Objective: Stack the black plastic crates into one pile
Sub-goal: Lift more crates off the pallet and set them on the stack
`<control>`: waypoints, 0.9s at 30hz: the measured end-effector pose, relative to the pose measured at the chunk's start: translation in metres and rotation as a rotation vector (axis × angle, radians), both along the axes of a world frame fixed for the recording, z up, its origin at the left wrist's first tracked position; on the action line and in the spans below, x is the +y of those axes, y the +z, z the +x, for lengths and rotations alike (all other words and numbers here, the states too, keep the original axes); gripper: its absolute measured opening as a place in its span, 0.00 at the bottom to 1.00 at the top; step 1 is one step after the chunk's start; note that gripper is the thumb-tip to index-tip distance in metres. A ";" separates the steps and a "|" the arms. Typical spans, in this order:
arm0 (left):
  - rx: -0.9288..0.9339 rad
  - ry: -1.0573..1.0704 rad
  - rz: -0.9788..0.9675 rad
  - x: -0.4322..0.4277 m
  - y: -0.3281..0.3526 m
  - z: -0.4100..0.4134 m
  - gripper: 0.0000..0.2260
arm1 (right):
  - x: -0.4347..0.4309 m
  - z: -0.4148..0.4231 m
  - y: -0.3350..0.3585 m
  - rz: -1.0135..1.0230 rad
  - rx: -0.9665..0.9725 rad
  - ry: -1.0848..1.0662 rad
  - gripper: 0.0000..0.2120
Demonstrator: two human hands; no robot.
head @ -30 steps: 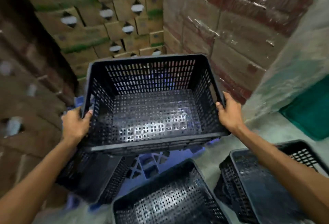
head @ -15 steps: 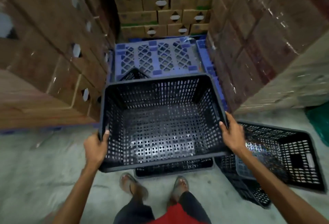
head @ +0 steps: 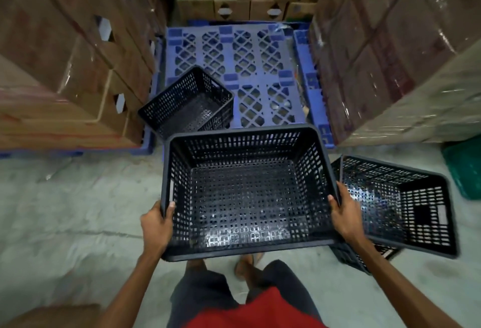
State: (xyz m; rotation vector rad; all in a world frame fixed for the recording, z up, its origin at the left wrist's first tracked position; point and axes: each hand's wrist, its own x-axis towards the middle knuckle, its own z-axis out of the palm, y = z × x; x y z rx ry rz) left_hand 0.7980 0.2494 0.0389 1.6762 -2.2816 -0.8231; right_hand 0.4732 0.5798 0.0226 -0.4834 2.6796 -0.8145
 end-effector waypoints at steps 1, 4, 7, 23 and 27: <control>0.009 0.000 -0.004 0.001 -0.003 -0.002 0.13 | 0.001 0.000 -0.003 -0.002 0.002 -0.004 0.20; 0.013 -0.008 0.017 0.001 -0.014 -0.008 0.14 | 0.002 -0.003 -0.011 0.014 0.016 -0.008 0.20; -0.006 -0.021 0.031 -0.002 -0.026 -0.014 0.15 | 0.003 -0.012 -0.020 0.063 0.003 -0.016 0.20; -0.010 -0.028 -0.025 -0.030 -0.067 -0.046 0.15 | -0.027 -0.051 -0.053 0.138 0.105 0.054 0.20; -0.021 -0.038 -0.011 -0.035 -0.066 -0.049 0.15 | -0.031 -0.051 -0.053 0.125 0.109 0.071 0.21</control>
